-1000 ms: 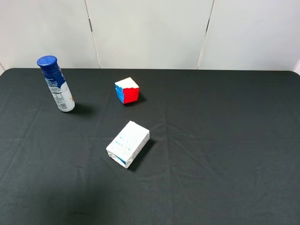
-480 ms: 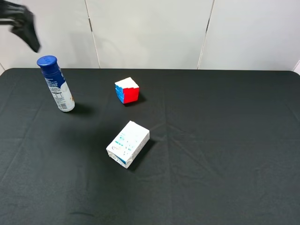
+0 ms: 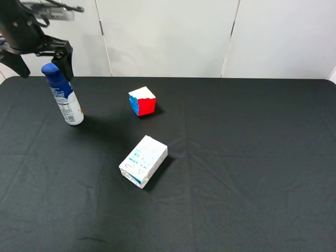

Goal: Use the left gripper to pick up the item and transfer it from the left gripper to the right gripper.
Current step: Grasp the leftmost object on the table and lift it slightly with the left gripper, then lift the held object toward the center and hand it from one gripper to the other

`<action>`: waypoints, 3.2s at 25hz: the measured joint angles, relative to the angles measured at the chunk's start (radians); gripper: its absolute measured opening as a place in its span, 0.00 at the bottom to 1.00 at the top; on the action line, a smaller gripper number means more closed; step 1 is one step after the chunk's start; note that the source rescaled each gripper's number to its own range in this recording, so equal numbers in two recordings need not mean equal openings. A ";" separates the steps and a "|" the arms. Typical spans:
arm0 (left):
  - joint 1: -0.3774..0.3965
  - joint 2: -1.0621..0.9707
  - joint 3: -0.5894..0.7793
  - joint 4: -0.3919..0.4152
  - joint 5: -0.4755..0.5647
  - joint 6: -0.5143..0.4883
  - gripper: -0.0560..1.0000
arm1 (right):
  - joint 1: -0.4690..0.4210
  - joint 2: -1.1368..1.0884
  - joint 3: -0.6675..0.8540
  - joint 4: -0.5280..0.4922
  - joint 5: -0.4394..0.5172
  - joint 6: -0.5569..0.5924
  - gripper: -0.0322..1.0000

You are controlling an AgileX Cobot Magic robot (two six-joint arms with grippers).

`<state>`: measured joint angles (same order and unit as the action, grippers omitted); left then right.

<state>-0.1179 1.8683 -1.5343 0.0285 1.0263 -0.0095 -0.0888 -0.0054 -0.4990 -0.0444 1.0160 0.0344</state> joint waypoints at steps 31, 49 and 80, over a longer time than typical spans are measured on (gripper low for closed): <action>0.000 0.115 -0.053 -0.019 -0.041 0.039 0.05 | 0.000 0.000 0.000 0.000 0.000 0.000 1.00; -0.087 -0.069 -0.191 -0.379 0.115 0.129 0.05 | 0.000 0.000 0.000 0.000 0.000 0.000 1.00; -0.551 0.024 -0.191 -0.824 -0.036 0.510 0.05 | 0.356 0.571 -0.079 0.373 -0.427 -0.595 1.00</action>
<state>-0.6691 1.8918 -1.7257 -0.7958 0.9901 0.5001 0.2671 0.5654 -0.5780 0.3283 0.5889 -0.5610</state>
